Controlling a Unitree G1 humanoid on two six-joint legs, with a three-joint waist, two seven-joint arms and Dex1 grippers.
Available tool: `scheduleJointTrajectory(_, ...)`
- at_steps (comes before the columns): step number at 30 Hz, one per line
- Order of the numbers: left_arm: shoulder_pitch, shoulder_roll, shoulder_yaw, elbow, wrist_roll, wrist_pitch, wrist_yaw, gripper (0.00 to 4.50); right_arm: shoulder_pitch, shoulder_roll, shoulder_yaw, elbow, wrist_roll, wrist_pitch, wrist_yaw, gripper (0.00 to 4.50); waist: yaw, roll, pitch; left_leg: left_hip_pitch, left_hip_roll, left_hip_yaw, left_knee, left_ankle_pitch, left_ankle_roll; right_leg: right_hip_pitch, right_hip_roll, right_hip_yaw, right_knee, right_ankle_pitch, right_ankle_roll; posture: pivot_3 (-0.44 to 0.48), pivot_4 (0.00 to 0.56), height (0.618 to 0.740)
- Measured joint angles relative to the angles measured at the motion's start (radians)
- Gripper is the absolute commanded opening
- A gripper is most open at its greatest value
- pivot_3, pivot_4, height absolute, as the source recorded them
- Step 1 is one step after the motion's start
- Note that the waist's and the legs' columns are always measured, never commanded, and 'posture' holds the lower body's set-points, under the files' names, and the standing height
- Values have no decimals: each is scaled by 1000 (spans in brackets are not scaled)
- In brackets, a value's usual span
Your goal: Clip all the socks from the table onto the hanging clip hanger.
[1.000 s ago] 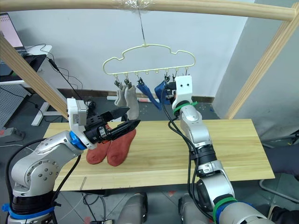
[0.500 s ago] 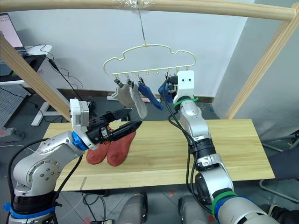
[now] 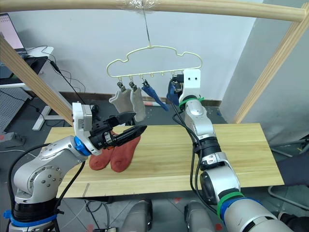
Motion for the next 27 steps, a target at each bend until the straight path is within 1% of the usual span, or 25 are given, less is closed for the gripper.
scheduleJointTrajectory(13, 7, 0, 0, -8, 0, 0, 3, 4500, -19, 48, -27, 19, 31, -17, 24, 1921, 1, 0, 0, 0, 0, 0, 0, 0, 0, 0, 0, 0, 0, 0, 0, 133, 216, 740)
scheduleJointTrajectory(27, 21, 0, 0, -16, -2, 0, 22, 4500, -33, 49, -38, 23, 31, -24, 22, 1921, 1, 0, 0, 0, 0, 0, 0, 0, 0, 0, 0, 0, 0, 0, 0, 141, 222, 740)
